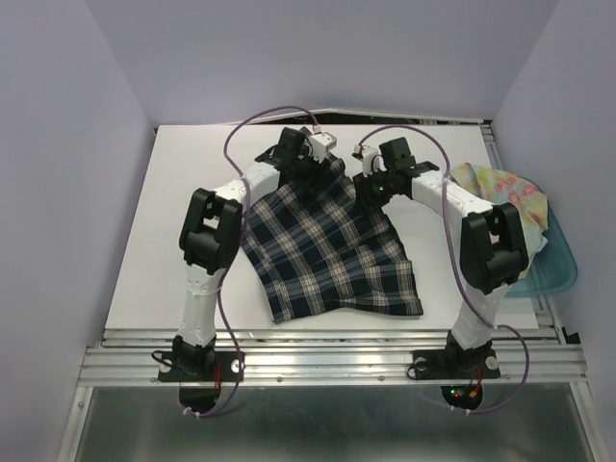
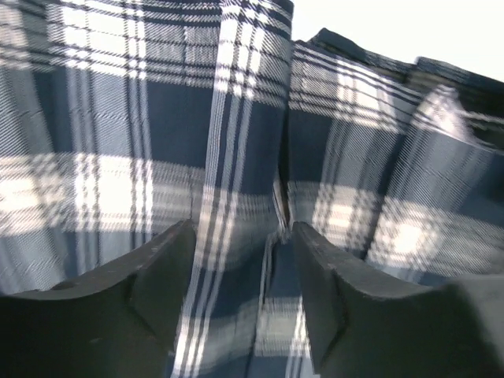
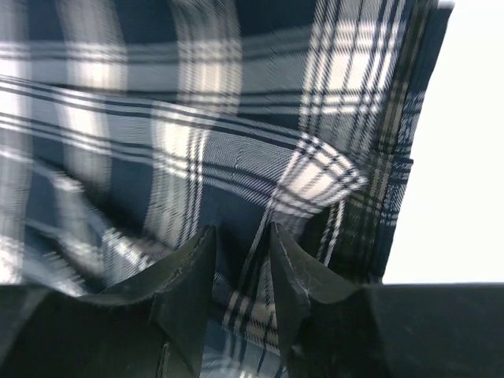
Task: Fold and stack the skirts
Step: Flatten the skirt out
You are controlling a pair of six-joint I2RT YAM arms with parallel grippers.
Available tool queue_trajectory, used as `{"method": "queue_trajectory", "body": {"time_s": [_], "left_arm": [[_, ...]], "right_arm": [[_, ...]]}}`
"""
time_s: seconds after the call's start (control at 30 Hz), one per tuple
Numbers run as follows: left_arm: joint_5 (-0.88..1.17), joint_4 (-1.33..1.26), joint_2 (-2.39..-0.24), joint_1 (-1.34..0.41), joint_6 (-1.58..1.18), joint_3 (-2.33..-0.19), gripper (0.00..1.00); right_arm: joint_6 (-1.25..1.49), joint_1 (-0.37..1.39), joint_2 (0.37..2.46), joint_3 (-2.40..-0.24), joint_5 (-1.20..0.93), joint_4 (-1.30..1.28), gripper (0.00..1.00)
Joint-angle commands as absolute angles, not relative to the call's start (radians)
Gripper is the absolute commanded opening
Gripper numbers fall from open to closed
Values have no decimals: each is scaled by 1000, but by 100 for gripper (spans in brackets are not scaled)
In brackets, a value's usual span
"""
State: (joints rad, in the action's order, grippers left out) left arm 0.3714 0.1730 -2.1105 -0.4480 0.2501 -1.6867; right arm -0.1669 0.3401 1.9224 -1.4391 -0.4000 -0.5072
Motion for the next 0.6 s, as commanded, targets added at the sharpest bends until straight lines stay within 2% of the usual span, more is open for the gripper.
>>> {"method": "queue_trajectory", "body": {"time_s": [0.0, 0.03, 0.07, 0.17, 0.2, 0.27, 0.3, 0.33, 0.43, 0.57], "left_arm": [[377, 127, -2202, -454, 195, -1810, 57], [396, 139, -2218, -453, 192, -1847, 50], [452, 147, -2241, -454, 190, -1859, 35], [598, 153, -2261, -443, 163, -1878, 9], [641, 150, -2273, -440, 147, -1879, 5], [612, 153, -2276, -440, 135, -1875, 5], [588, 153, -2276, -440, 140, -1871, 6], [518, 163, -2267, -439, 143, -1871, 19], [465, 184, -2247, -420, 141, -1882, 37], [378, 236, -2185, -376, 149, -1893, 61]], "right_arm": [[-132, 336, 1793, -1420, -465, -422, 38], [-133, 336, 1783, -1419, -475, -419, 37], [-133, 336, 1761, -1417, -480, -417, 36], [-132, 336, 1735, -1414, -473, -414, 36], [-133, 336, 1727, -1408, -465, -413, 37], [-137, 336, 1729, -1405, -408, -414, 45], [-141, 336, 1730, -1404, -390, -413, 49], [-147, 336, 1727, -1404, -371, -417, 53], [-170, 336, 1701, -1396, -374, -429, 64], [-228, 336, 1726, -1408, -423, -500, 67]]}}
